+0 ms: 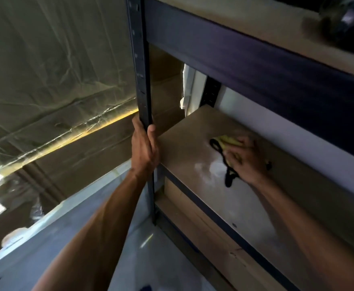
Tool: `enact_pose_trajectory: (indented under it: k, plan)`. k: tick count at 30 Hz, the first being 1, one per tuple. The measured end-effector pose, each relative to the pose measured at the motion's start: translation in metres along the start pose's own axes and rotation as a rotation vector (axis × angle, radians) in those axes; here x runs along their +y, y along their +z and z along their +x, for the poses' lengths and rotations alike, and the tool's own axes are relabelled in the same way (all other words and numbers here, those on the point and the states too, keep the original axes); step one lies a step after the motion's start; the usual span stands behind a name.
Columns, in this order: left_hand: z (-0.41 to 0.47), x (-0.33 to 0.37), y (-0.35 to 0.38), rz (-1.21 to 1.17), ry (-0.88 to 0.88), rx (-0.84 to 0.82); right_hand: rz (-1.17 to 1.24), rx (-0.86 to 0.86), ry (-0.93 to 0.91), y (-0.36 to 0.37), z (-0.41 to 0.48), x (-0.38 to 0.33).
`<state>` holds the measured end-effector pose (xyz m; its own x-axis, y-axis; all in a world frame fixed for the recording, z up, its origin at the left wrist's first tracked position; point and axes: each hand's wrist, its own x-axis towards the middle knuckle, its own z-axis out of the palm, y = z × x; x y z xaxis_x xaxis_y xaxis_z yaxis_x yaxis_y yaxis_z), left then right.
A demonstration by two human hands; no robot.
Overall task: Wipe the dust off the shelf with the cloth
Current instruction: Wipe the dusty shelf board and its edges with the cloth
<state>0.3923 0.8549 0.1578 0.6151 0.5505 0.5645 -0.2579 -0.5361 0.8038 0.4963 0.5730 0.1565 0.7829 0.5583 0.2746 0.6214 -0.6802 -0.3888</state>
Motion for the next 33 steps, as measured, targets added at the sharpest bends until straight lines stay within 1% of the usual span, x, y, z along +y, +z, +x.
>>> enact_pose_trajectory:
  k: [2,4,5,7,8,9,11,12,14,17,18,21,23,24,25,26,28,30,32,33]
  plan:
    - [0.001,-0.002,0.002,0.0,-0.008,0.007,0.117,-0.108,-0.031,0.005,-0.01,-0.013]
    - [0.001,-0.004,0.002,0.003,-0.013,-0.004,0.137,-0.162,-0.086,0.003,-0.006,-0.021]
    - [0.001,-0.003,0.003,0.003,-0.016,-0.01,0.134,-0.139,-0.095,-0.001,0.002,-0.021]
    - [0.0,-0.001,0.002,-0.001,-0.019,-0.021,0.1,-0.015,-0.087,-0.008,0.032,-0.013]
    - [0.0,0.001,0.003,-0.003,-0.022,-0.024,0.064,0.044,-0.048,-0.012,0.05,-0.007]
    - [-0.001,0.001,0.002,-0.003,-0.027,-0.025,0.042,0.078,0.032,-0.014,0.069,-0.002]
    - [0.0,0.001,0.002,-0.003,-0.036,-0.021,-0.02,0.043,0.185,-0.009,0.094,0.006]
    - [0.0,0.0,0.002,-0.005,-0.039,-0.019,-0.064,0.004,0.209,-0.004,0.097,0.008]
    - [0.0,-0.001,0.0,-0.009,-0.043,-0.019,-0.111,-0.03,0.125,0.003,0.093,0.01]
    - [-0.001,-0.001,0.001,0.001,-0.058,-0.015,0.006,-0.09,-0.088,0.006,0.067,0.009]
    - [-0.001,-0.001,0.001,0.002,-0.061,-0.012,0.045,-0.13,-0.133,0.006,0.053,0.003]
    - [0.0,-0.003,0.002,0.001,-0.064,-0.018,0.172,-0.243,-0.166,-0.001,0.013,-0.017]
    - [0.0,-0.003,0.001,0.0,-0.06,-0.033,0.212,-0.325,-0.219,-0.006,0.004,-0.02]
    - [0.001,-0.003,0.001,-0.001,-0.063,-0.042,0.203,-0.315,-0.236,-0.008,0.009,-0.018]
    - [0.001,-0.002,0.001,-0.001,-0.067,-0.05,0.192,-0.259,-0.237,-0.008,0.02,-0.014]
    - [0.001,-0.001,0.001,0.0,-0.07,-0.056,0.172,-0.177,-0.207,-0.007,0.033,-0.01]
    - [0.0,0.0,0.0,0.004,-0.068,-0.064,0.129,-0.062,-0.075,-0.003,0.064,-0.005]
    - [-0.001,0.002,-0.001,-0.002,-0.06,-0.072,0.111,-0.026,0.005,0.007,0.083,-0.002]
    - [-0.001,0.002,-0.002,-0.016,-0.047,-0.065,0.116,-0.01,-0.002,0.019,0.086,-0.004]
    - [-0.001,0.002,-0.002,-0.019,-0.04,-0.059,0.141,-0.028,-0.021,0.022,0.082,-0.008]
